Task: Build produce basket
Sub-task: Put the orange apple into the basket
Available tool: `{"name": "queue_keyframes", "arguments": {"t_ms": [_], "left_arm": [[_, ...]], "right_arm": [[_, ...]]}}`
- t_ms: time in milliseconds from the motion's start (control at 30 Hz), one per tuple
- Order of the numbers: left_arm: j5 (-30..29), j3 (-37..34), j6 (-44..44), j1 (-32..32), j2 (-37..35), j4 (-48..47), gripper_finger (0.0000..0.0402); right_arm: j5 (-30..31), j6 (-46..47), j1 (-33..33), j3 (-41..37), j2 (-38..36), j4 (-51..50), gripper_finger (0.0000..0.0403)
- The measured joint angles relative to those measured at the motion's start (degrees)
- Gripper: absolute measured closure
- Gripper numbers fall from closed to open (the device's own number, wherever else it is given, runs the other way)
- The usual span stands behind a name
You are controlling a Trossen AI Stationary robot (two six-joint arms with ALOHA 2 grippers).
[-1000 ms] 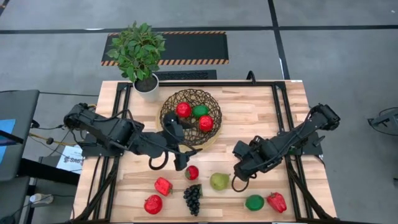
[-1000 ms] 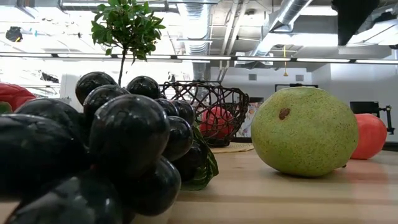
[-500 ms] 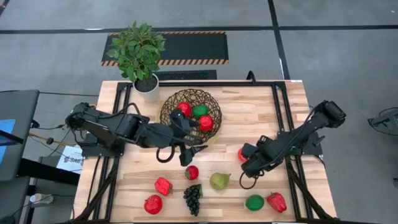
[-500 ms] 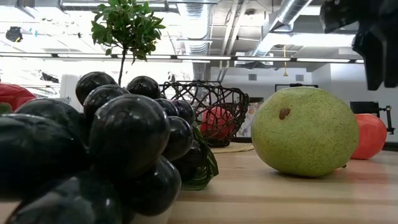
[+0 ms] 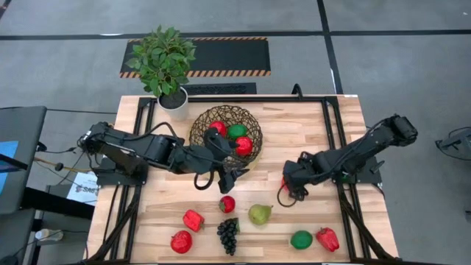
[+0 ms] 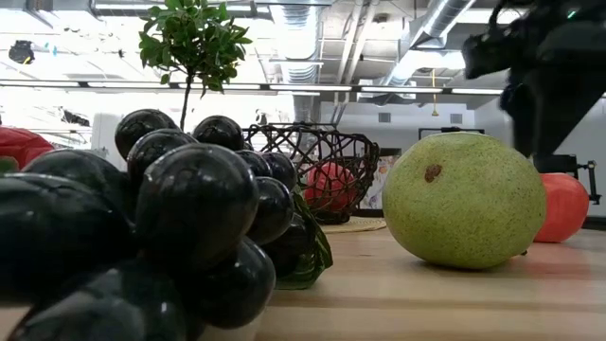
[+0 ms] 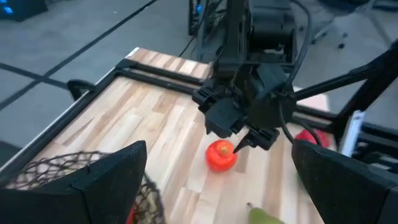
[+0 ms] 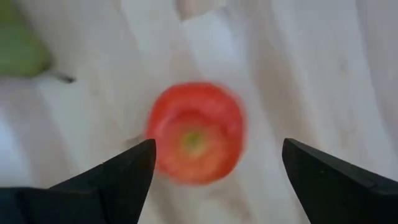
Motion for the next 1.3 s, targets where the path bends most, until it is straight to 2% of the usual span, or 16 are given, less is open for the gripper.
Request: {"name": "queue_keyframes", "arguments": {"t_ms": [133,300,400,500,700,833,1000,1200,1300], "left_arm": [[-1.32,-0.09,0.55,0.02,1.01,-0.61,0.0014],[-0.22,-0.02,-1.87,-0.27,0.77,-0.45,0.0014],[-0.78,-0.02,-2.10,-1.20,0.77,-1.64,0.0014],[-1.97,-0.02,-2.45,-1.78,1.30,-2.85,0.0014],[-0.11,0.03,-3.86,-1.65,1.47,-2.78,0.0014],[0.50,0.02,-5.06,-2.67,1.51,-3.91,0.0014],[-2.91,0.04,-3.75,-4.35,2.24,-4.83,0.0014],[-0.10,0.03,-3.20,-5.01,1.50,-6.12,0.0014],[-1.22,0.02,-2.28,-5.72,1.26,-7.34,0.0014]], "right_arm": [[-2.08,-3.32,-1.68,-0.59,0.87,1.33,0.0035],[-2.23,-4.06,-2.61,-0.71,1.35,1.78,0.0035],[-2.40,-4.09,-2.76,-2.89,1.75,6.32,0.0035],[-5.43,-3.72,-3.52,-5.57,3.63,10.72,0.0035],[-6.42,-3.20,-3.45,-7.27,6.15,13.31,0.0035],[-4.86,-2.67,-3.95,-7.86,7.02,13.44,0.0057],[-3.62,-1.26,-4.92,-7.27,9.39,13.80,0.0105],[-3.91,2.65,-4.85,-6.84,9.13,13.80,0.0105],[-4.21,4.67,-4.14,-6.22,7.84,12.45,0.0098]]}}
